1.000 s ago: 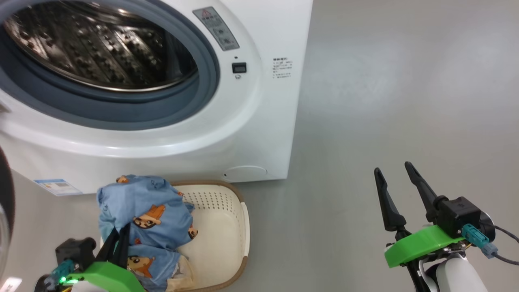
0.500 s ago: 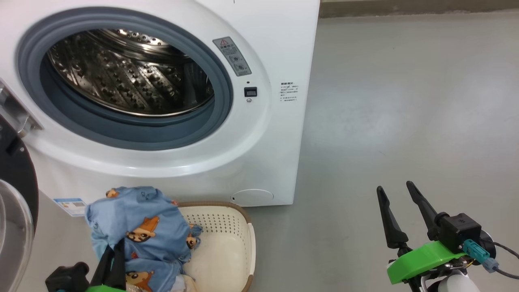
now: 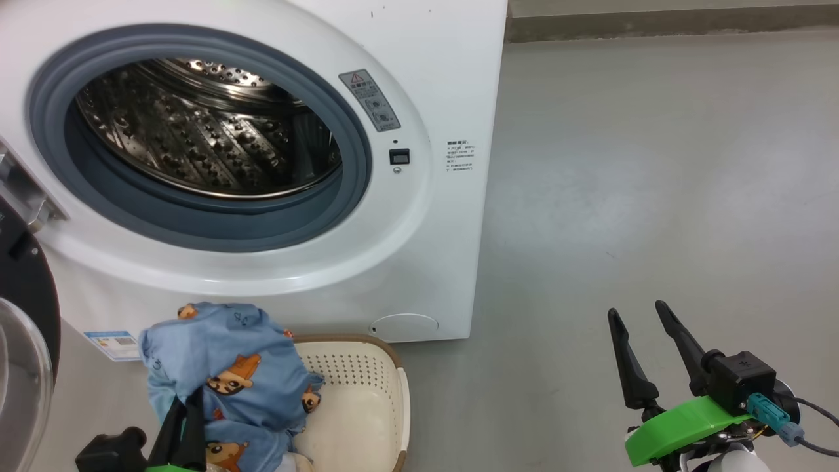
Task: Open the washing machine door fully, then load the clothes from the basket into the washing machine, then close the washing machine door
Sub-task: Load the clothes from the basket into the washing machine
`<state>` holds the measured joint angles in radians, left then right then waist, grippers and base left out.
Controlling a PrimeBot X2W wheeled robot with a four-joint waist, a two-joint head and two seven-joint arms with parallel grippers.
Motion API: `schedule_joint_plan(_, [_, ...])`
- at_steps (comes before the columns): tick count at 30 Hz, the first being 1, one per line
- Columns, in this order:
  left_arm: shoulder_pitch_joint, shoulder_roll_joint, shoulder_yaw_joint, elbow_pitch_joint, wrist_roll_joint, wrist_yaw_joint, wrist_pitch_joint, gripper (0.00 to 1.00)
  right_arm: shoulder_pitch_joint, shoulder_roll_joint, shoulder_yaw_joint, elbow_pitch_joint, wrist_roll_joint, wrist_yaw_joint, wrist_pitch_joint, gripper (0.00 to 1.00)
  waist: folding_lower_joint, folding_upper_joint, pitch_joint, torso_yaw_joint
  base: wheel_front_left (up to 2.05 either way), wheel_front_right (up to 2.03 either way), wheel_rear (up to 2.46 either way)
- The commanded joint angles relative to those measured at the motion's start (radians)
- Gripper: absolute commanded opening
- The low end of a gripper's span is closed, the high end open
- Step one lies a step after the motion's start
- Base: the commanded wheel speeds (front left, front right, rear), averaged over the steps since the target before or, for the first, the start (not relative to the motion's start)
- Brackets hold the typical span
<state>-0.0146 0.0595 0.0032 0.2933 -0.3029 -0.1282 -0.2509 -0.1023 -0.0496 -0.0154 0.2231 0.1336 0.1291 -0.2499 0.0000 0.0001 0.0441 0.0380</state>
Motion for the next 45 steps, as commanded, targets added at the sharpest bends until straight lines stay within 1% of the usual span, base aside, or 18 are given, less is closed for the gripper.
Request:
schedule_joint_plan(1, [-0.006,0.010,0.029,-0.029,0.010,-0.002,-0.011,0.00,-0.009,-0.001,0.026,-0.020,0.005,0.002,-0.012,1.00,0.0000,-0.0001,-0.001,-0.001,0.00,0.00,0.00])
schedule_joint_plan(9, [-0.008,0.009,0.023,-0.029,-0.004,-0.002,-0.011,0.00,-0.009,-0.001,0.027,-0.024,-0.003,0.002,-0.012,1.00,0.0000,-0.0001,0.008,-0.004,0.00,0.00,0.00])
schedule_joint_plan(14, [-0.029,0.008,0.026,-0.040,-0.013,-0.002,-0.011,0.00,-0.016,-0.001,0.025,-0.035,-0.010,0.002,-0.012,1.00,0.0000,-0.0001,0.043,-0.006,0.00,0.00,0.00])
schedule_joint_plan(22, [-0.129,0.009,0.045,-0.046,-0.049,-0.002,-0.011,0.00,-0.041,-0.001,0.015,-0.055,-0.021,0.002,-0.012,1.00,0.0000,-0.0001,0.154,-0.022,0.00,0.00,0.00])
schedule_joint_plan(27, [-0.233,0.033,0.058,-0.044,-0.094,-0.002,-0.011,0.00,-0.065,-0.001,0.010,-0.069,-0.024,0.002,-0.012,1.00,0.0000,-0.0001,0.239,-0.042,0.00,0.00,0.00])
schedule_joint_plan(30, [-0.302,0.064,0.061,-0.037,-0.134,-0.002,-0.011,0.00,-0.084,-0.001,0.006,-0.083,-0.023,0.002,-0.012,1.00,0.0000,-0.0001,0.292,-0.060,0.00,0.00,0.00])
schedule_joint_plan(33, [-0.379,0.109,0.067,-0.021,-0.166,-0.002,-0.011,0.00,-0.105,-0.001,0.003,-0.097,-0.015,0.002,-0.012,1.00,0.0000,-0.0001,0.349,-0.079,0.00,0.00,0.00])
schedule_joint_plan(38, [-0.528,0.202,0.075,0.031,-0.215,-0.002,-0.011,0.00,-0.137,-0.001,0.013,-0.114,0.001,0.002,-0.012,1.00,0.0000,-0.0001,0.448,-0.111,0.00,0.00,0.00])
schedule_joint_plan(42, [-0.651,0.288,0.073,0.083,-0.245,-0.002,-0.011,0.00,-0.163,-0.001,0.021,-0.125,0.013,0.002,-0.012,1.00,0.0000,-0.0001,0.523,-0.141,0.00,0.00,0.00])
schedule_joint_plan(43, [-0.651,0.288,0.073,0.083,-0.245,-0.002,-0.011,0.00,-0.163,-0.001,0.021,-0.125,0.013,0.002,-0.012,1.00,0.0000,-0.0001,0.523,-0.141,0.00,0.00,0.00])
schedule_joint_plan(45, [-0.710,0.328,0.068,0.112,-0.258,-0.002,-0.011,0.00,-0.177,-0.001,0.025,-0.131,0.022,0.002,-0.012,1.00,0.0000,-0.0001,0.556,-0.159,0.00,0.00,0.00])
